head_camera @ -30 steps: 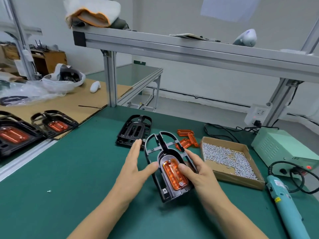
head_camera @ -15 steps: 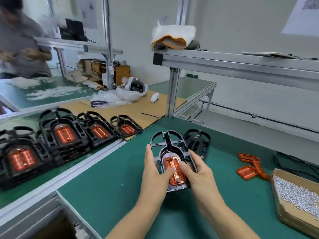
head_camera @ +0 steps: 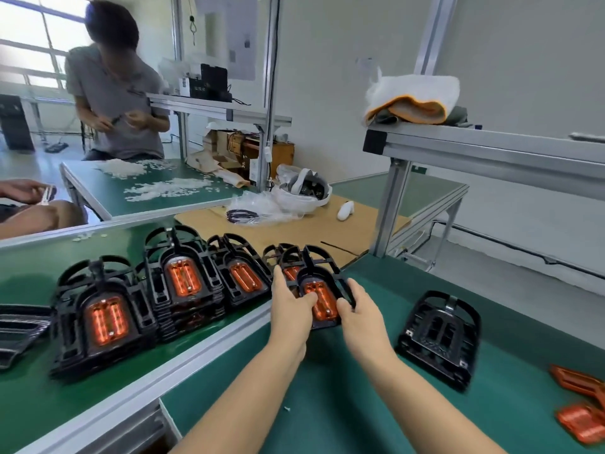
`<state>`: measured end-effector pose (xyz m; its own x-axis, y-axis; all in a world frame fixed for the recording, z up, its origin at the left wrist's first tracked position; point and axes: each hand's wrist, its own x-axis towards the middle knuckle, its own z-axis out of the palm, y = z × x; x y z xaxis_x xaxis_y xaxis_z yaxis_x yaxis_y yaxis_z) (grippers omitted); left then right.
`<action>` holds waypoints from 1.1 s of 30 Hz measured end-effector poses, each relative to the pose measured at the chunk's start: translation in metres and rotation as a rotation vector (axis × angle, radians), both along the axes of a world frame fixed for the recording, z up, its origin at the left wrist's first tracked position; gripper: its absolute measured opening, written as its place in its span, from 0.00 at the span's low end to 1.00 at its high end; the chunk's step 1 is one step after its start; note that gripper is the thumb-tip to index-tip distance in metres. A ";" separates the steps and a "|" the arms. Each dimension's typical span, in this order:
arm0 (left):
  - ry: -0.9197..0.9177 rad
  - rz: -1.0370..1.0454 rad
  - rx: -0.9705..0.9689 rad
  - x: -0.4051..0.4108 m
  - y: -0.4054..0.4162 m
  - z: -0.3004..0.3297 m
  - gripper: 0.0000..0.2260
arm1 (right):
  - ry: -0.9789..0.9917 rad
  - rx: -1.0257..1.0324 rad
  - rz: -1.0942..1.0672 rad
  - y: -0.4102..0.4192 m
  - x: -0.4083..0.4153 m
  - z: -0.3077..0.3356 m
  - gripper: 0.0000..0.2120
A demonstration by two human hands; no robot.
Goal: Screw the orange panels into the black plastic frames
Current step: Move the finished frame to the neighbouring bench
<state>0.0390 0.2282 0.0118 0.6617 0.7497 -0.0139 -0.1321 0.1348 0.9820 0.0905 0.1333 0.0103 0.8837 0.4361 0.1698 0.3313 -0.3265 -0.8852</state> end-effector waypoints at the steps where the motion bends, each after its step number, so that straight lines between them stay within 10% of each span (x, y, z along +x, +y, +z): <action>1: 0.016 0.016 0.011 0.006 0.006 0.001 0.38 | -0.008 -0.010 -0.004 0.008 0.005 0.000 0.22; 22: 0.678 -0.011 1.104 0.064 0.070 -0.023 0.37 | -0.094 -0.046 -0.043 0.094 0.083 -0.011 0.17; 33: 0.939 0.013 1.370 0.068 0.079 -0.030 0.30 | -0.117 -0.179 -0.001 0.116 0.090 -0.021 0.22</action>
<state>0.1072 0.3070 -0.0184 0.7980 0.5471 0.2527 0.5418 -0.8349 0.0966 0.1807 0.2490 -0.0111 0.8631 0.4673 0.1916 0.4281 -0.4755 -0.7686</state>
